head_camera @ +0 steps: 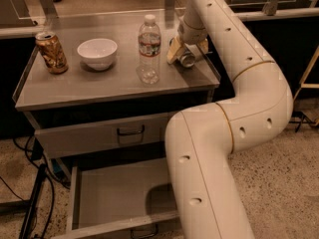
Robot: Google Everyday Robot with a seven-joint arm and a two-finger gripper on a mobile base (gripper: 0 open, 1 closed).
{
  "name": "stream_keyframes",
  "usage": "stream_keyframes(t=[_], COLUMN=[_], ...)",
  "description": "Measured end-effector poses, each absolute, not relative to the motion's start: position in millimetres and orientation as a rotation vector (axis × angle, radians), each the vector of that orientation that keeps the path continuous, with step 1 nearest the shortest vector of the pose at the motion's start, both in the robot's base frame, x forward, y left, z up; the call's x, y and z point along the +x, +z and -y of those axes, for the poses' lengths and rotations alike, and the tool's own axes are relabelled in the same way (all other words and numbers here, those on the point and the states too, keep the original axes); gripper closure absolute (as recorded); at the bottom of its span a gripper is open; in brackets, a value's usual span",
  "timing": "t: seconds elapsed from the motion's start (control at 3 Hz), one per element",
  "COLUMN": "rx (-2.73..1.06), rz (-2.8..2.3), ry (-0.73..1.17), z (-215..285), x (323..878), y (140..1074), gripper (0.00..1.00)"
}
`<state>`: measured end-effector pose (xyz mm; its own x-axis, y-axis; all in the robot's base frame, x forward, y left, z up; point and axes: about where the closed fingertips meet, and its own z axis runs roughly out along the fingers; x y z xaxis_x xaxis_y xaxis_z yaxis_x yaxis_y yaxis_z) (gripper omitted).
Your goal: Place redbull can into middle drawer
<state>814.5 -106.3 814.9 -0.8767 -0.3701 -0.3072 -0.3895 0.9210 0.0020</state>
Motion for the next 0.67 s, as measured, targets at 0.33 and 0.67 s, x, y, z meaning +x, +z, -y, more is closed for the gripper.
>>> stream_keyframes(t=[0.33,0.67], rx=[-0.563,-0.563], rz=[-2.778,-2.778], ry=[0.092,0.092], z=[106.3,109.3], x=[814.5,815.2], y=[815.1,822.6], gripper=[0.64,0.88])
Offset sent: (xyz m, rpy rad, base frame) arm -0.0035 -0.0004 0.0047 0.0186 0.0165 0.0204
